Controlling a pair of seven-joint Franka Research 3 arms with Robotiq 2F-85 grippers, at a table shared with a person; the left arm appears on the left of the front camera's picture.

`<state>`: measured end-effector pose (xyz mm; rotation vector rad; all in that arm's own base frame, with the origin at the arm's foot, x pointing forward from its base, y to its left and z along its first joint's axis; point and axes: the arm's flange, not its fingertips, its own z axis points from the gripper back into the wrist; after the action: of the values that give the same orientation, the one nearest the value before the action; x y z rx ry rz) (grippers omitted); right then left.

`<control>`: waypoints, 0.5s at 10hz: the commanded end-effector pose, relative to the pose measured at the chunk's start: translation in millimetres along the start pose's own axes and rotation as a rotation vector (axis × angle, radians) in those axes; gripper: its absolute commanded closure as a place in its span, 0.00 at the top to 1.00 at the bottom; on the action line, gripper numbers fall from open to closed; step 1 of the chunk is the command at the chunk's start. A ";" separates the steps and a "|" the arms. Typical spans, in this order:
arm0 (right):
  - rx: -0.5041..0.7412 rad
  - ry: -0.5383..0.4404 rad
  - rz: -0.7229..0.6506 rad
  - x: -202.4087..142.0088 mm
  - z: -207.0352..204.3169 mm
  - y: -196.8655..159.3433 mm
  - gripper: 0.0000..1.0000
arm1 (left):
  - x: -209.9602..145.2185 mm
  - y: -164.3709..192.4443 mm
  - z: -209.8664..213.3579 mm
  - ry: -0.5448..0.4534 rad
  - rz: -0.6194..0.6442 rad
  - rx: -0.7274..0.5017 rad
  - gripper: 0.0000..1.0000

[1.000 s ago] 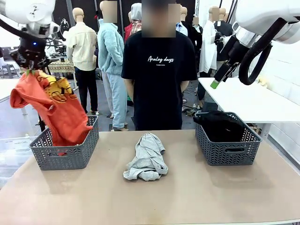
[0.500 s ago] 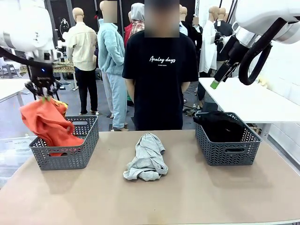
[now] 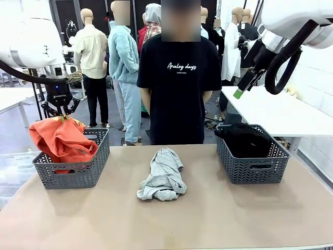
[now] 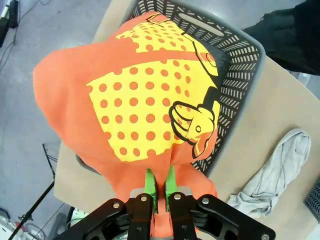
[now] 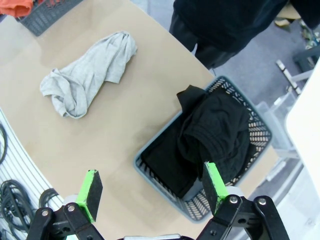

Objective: Sort the tops and bottoms.
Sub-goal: Sort the clothes according to human instructions.

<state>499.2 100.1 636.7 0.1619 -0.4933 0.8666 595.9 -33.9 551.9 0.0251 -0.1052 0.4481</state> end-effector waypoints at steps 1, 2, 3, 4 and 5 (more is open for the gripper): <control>0.001 0.004 0.002 0.9 -0.7 0.0 1.00 | 0.2 -5.5 -2.5 -0.020 -0.033 -0.010 0.00; 0.001 0.004 0.002 0.9 -0.7 0.0 1.00 | 0.2 -5.5 -2.5 -0.020 -0.033 -0.010 0.00; 0.001 0.004 0.002 0.9 -0.7 0.0 1.00 | -0.3 -2.5 -1.3 -0.001 -0.007 -0.001 0.00; 0.001 0.004 0.002 0.9 -0.7 0.0 1.00 | -6.4 -6.3 -4.4 -0.042 -0.081 -0.009 0.00; 0.001 0.004 0.002 0.9 -0.7 0.0 1.00 | 3.2 -10.8 -11.6 -0.056 -0.092 -0.024 0.00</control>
<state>499.2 100.1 636.7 0.1619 -0.4933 0.8666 600.1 -42.9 547.6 0.0230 -0.1263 0.3961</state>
